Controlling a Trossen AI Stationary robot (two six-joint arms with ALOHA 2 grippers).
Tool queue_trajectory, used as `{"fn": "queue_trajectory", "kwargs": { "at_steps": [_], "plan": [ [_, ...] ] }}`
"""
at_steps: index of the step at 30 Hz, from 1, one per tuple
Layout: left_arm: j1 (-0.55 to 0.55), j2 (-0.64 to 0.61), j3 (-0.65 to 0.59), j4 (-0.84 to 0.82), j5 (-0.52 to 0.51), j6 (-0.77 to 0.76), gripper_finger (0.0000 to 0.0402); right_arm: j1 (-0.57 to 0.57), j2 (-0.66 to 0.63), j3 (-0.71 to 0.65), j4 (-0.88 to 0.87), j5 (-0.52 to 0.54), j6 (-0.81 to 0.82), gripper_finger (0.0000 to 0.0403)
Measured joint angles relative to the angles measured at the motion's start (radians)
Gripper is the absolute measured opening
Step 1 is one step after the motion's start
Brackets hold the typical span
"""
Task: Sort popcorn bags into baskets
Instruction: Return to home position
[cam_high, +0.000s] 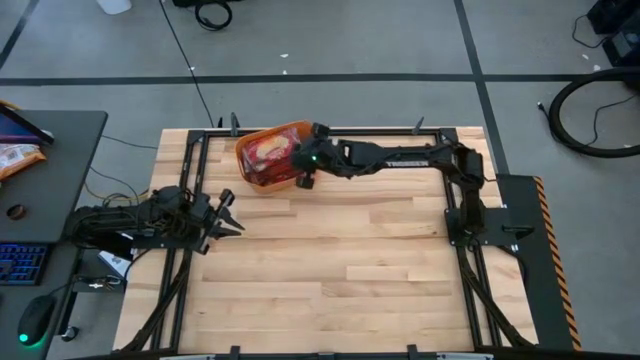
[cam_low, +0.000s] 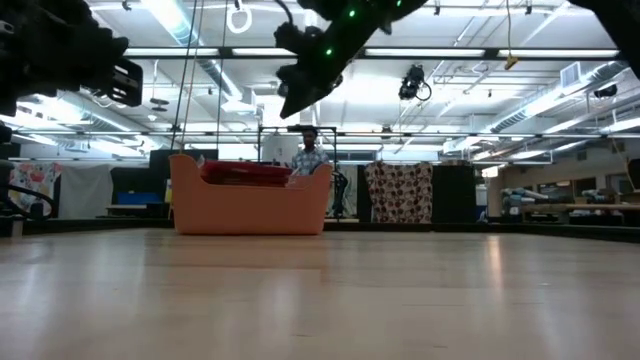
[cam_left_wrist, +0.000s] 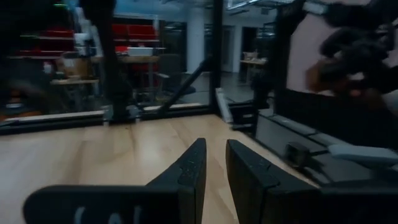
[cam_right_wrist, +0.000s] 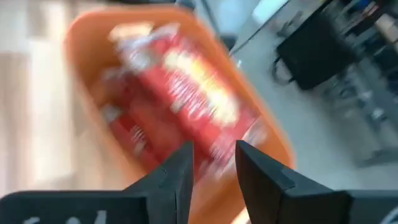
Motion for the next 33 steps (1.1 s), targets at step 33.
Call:
{"fn": "queue_trajectory", "kwargs": {
  "at_steps": [33],
  "plan": [
    [0.001,-0.001,0.0,-0.023,-0.377,0.044,0.0066,0.106,-0.46,-0.782,0.324,-0.03,0.474,0.0123]
  ]
}}
